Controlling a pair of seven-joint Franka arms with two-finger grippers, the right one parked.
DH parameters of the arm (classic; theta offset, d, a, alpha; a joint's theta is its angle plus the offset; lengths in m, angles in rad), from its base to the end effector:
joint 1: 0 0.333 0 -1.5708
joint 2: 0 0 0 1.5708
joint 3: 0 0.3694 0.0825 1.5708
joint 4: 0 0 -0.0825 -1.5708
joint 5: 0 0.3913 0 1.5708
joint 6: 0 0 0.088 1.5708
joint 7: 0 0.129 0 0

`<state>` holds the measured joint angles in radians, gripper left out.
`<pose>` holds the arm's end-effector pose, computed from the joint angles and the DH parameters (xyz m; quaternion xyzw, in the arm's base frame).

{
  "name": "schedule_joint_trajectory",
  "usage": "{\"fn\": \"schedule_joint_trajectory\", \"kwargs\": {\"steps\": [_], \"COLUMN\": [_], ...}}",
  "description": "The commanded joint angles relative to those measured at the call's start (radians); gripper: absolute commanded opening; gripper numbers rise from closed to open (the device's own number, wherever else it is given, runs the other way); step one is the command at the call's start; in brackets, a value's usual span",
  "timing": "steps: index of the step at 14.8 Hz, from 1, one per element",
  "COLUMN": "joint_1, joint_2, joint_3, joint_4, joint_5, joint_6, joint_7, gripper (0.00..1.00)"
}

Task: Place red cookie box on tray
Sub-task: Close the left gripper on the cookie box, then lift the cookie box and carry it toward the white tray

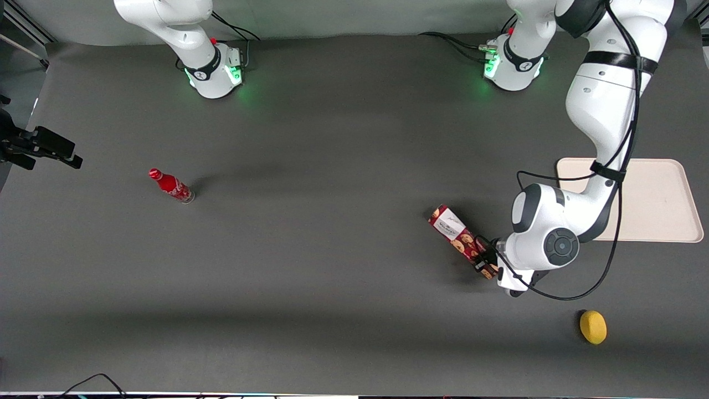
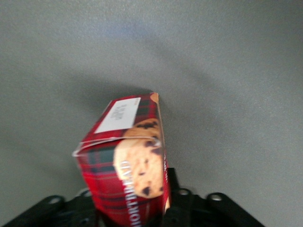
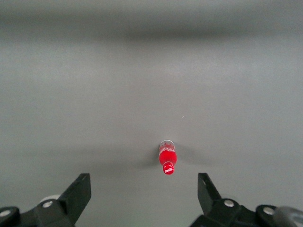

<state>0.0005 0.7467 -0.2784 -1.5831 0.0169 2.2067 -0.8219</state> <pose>0.7063 -0.1696 0.2159 0.9512 0.2917 -0.0873 0.0508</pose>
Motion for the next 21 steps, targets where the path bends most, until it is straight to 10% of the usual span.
{"fn": "schedule_joint_trajectory", "kwargs": {"steps": [1, 12, 21], "joint_1": [-0.007, 0.047, 0.047], "joint_2": [-0.050, -0.153, -0.202], "joint_3": [0.005, 0.063, 0.623], "joint_4": [-0.014, 0.509, 0.562], "joint_5": [0.017, 0.009, 0.011], "joint_6": [-0.044, -0.826, -0.870], "joint_7": [-0.028, 0.231, 1.295], "gripper": [0.00, 0.00, 0.00]}}
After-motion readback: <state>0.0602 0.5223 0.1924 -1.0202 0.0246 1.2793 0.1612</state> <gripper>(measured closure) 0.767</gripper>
